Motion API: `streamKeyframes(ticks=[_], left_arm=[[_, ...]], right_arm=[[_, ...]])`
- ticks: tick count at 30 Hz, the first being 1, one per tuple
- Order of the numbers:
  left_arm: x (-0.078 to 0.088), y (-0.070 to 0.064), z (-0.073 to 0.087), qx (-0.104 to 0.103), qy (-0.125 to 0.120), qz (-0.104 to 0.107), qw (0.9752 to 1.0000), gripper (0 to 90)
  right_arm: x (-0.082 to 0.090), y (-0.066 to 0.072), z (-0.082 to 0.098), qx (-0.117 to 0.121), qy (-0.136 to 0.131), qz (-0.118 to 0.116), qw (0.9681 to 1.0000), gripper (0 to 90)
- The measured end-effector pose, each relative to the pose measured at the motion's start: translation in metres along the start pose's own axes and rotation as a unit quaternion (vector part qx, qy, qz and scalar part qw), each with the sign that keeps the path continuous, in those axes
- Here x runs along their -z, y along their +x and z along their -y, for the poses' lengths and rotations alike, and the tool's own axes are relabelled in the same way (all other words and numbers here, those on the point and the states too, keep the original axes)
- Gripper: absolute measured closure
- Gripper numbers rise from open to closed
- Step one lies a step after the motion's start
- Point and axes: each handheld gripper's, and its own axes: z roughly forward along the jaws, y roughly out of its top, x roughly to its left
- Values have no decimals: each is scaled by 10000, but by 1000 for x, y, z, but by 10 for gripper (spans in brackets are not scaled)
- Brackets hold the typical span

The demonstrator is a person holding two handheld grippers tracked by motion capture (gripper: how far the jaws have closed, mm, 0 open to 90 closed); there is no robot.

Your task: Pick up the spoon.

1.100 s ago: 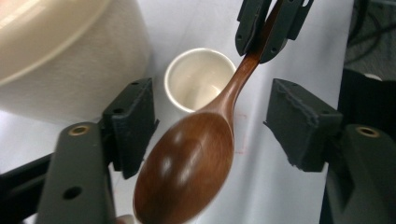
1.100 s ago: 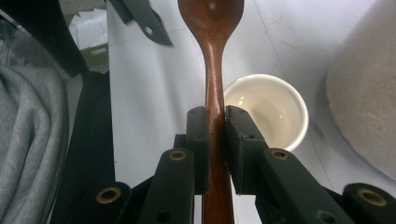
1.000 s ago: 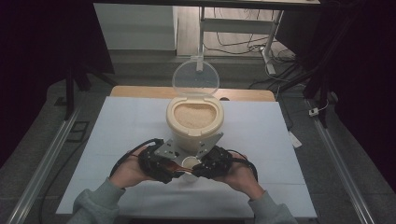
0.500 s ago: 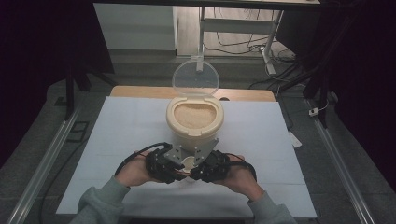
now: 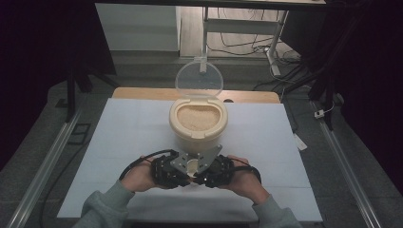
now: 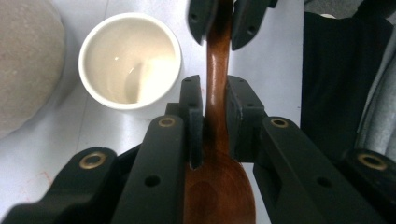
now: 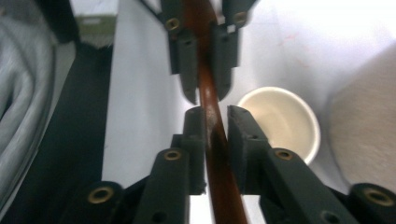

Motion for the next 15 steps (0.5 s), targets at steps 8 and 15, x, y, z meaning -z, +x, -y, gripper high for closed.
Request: streamKeyframes(ticks=[8,15], left_arm=[[7,4,3,164,-254,-324,9990,782],[12,5,6,291,-519,-569,9966,784]], right_arm=[[28,-13,14,-1091,-1216,671,9843,503],[45,-15,34,-1856,-1947,1303,9543,390]])
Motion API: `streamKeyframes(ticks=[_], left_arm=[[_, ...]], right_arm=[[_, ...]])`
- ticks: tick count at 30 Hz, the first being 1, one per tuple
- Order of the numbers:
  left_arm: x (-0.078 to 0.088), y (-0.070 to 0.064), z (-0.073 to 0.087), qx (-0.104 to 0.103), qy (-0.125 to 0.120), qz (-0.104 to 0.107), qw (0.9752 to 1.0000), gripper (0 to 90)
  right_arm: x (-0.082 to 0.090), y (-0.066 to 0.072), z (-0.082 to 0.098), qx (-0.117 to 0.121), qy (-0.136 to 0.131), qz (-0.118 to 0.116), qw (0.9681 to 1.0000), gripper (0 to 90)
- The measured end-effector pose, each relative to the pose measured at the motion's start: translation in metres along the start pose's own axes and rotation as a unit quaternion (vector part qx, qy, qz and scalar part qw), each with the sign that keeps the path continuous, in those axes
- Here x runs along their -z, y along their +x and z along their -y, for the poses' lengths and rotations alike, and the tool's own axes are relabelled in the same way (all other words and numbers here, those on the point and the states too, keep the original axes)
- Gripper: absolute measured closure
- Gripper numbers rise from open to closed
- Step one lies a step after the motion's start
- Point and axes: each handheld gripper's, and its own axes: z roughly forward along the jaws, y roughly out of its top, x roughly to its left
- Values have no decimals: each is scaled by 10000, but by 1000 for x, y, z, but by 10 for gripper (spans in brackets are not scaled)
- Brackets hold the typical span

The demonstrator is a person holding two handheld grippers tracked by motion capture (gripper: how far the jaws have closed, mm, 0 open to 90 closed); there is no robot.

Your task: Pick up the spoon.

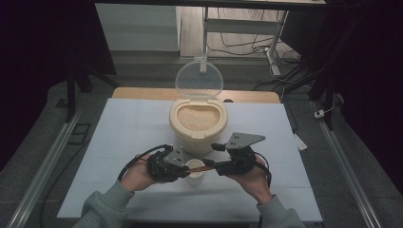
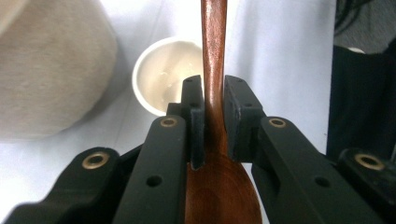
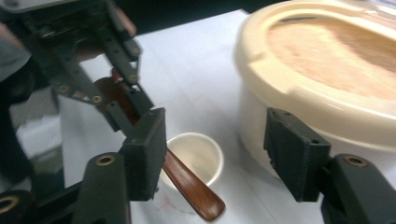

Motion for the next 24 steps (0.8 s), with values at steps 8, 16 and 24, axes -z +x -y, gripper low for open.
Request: streamKeyframes(ticks=[8,16,24], left_arm=[[6,3,3,143,-249,-225,9993,785],[9,5,6,270,-458,-400,9978,786],[13,5,7,324,-655,-547,9958,787]], right_arm=[[14,-15,16,-861,-400,251,9952,351],[14,-19,27,-1211,-403,281,9914,326],[1,-11,30,-1365,-277,235,9900,296]])
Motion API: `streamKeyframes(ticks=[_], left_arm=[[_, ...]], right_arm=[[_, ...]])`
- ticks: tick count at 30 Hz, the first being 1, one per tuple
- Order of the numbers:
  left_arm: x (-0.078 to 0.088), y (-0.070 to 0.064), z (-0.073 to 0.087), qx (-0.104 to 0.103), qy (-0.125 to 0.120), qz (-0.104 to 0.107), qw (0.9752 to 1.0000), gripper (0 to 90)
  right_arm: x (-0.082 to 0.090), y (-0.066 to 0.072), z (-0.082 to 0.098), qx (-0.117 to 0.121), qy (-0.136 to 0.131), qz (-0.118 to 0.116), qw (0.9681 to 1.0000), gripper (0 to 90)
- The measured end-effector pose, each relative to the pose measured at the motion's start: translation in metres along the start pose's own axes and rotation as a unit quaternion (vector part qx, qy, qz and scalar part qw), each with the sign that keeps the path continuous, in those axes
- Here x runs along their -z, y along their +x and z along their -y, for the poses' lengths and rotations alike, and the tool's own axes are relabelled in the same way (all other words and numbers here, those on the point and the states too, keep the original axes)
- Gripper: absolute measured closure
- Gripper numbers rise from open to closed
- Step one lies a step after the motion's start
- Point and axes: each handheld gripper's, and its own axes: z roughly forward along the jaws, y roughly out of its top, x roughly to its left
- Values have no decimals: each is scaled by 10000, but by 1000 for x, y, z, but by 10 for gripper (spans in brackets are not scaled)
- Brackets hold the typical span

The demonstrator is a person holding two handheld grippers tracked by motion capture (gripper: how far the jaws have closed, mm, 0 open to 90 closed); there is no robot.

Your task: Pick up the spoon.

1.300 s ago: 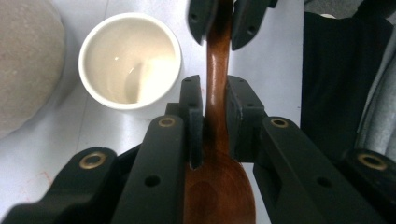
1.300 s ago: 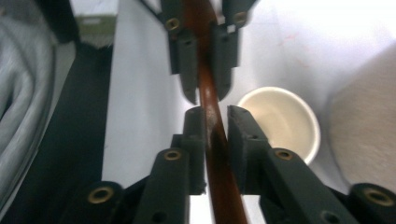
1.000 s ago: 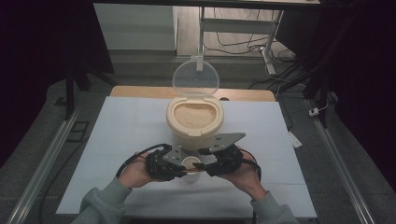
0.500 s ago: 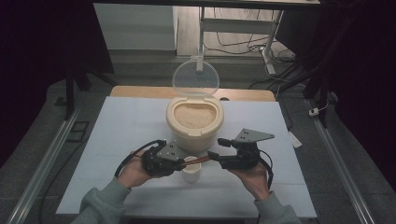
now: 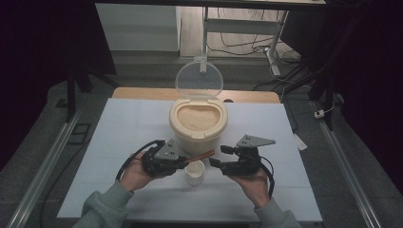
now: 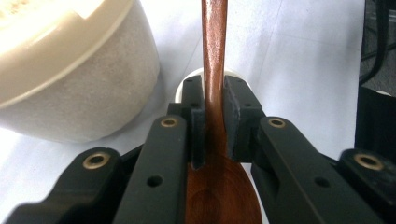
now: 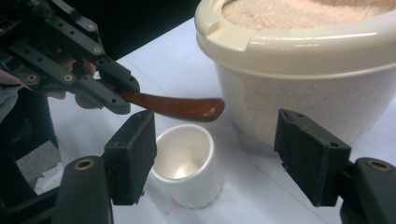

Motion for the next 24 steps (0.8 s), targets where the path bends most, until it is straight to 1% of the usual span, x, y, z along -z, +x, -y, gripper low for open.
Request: streamKeyframes(ticks=[3,5,8,16,21,22,24], left_arm=[[1,0,0,23,-63,-28,10000,787],[0,-1,0,14,-95,-31,9999,787],[0,-3,-1,-8,-105,-30,9999,787],[-2,-5,-2,-39,-132,-67,9999,788],[-4,-7,-3,-48,-164,-103,9998,788],[-5,-8,-3,-42,-184,-101,9998,788],[-6,-8,-3,-73,-170,-108,9998,788]], right_arm=[[-3,2,1,-69,29,-1,10000,290],[-5,3,2,-99,33,-48,9999,290],[-9,5,3,-138,47,-133,9998,293],[-15,8,6,-219,34,-202,9996,307],[-17,8,8,-408,-63,-292,9987,348],[-17,8,8,-408,-63,-292,9987,348],[-18,11,9,-456,-129,-335,9983,398]])
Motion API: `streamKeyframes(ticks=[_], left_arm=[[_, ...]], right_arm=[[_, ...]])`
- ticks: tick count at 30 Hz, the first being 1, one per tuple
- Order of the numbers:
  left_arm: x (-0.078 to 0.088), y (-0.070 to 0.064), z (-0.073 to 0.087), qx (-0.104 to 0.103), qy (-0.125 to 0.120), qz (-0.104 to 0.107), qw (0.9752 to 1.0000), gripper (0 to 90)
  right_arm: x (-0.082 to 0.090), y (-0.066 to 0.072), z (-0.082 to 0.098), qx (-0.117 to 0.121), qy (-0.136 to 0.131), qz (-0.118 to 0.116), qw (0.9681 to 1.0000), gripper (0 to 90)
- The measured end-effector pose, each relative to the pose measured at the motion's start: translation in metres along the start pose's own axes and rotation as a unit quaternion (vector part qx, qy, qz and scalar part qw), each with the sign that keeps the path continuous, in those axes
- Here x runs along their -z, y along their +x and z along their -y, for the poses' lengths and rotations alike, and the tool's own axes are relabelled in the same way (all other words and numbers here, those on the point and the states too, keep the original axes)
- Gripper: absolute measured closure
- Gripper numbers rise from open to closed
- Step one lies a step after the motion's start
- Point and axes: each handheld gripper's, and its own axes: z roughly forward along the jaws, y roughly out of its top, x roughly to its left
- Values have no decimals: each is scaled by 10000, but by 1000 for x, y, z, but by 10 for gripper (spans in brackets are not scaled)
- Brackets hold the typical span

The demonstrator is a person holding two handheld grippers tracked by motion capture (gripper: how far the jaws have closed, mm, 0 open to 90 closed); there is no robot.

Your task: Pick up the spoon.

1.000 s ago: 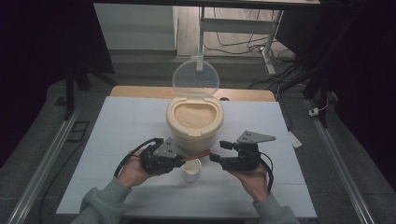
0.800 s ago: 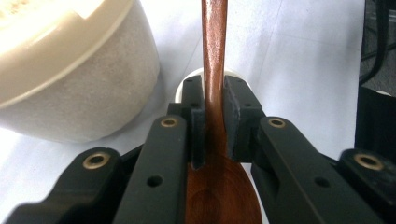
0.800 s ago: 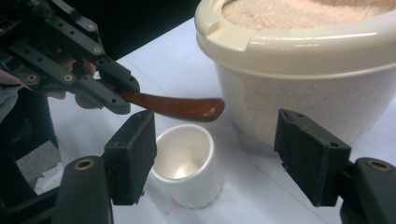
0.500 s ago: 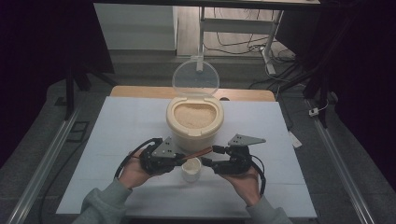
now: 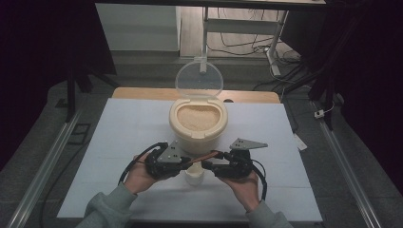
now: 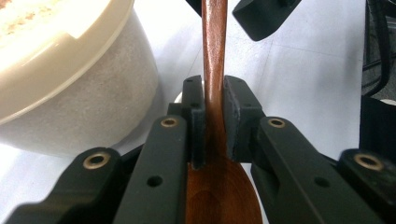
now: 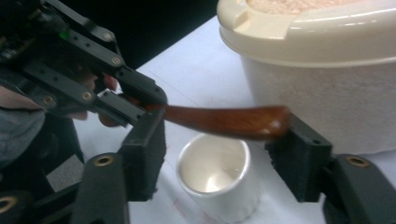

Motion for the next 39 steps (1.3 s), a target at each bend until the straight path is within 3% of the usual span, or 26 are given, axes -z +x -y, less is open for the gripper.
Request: streamKeyframes(ticks=[6,16,23,26,31,39], left_arm=[[-3,-5,-2,-80,25,-14,10000,789],[-3,-8,-3,-145,71,-122,9998,791],[-6,-14,-6,-246,160,-274,9992,792],[-6,-15,-6,-259,155,-318,9990,793],[-5,-15,-6,-252,113,-382,9989,793],[-4,-15,-6,-254,68,-379,9989,792]], right_arm=[[-1,5,1,-123,-177,-144,9997,503],[1,10,0,-110,-465,-457,9978,685],[1,14,-1,-166,-736,-498,9959,723],[1,16,-2,-156,-777,-471,9957,747],[2,16,-2,-244,-830,-691,9939,794],[2,16,-2,-185,-873,-767,9931,813]])
